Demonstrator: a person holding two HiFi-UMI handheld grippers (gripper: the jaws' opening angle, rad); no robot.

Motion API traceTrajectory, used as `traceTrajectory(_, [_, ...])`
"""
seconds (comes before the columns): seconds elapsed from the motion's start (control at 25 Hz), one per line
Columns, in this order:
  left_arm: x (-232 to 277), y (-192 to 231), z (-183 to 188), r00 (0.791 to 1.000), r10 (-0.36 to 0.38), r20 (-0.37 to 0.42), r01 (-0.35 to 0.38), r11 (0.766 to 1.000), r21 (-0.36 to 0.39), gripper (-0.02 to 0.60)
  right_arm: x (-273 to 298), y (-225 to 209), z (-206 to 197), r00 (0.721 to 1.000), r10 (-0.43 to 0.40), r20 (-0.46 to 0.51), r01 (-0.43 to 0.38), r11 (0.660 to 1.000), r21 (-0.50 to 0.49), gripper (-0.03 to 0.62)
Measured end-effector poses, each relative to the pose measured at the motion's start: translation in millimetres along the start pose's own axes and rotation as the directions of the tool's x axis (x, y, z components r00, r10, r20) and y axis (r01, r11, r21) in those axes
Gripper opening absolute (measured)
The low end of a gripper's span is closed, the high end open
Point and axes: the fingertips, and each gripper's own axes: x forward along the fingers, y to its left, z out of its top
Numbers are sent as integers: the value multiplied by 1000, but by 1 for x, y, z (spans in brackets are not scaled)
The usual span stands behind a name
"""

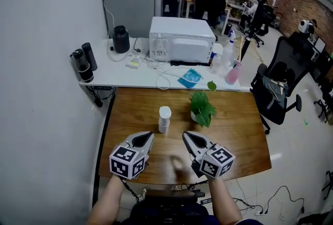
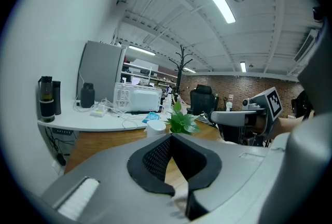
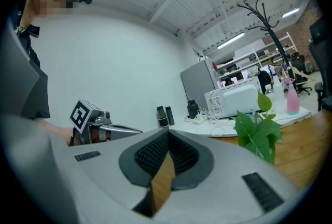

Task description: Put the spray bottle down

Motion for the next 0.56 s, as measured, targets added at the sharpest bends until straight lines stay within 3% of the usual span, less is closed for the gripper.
traceTrajectory(0.56, [2,-1,-4,1000,-7,-11,7,1000,-7,9,2,-1,-3,1000,2,-14,-2,1000,1,0])
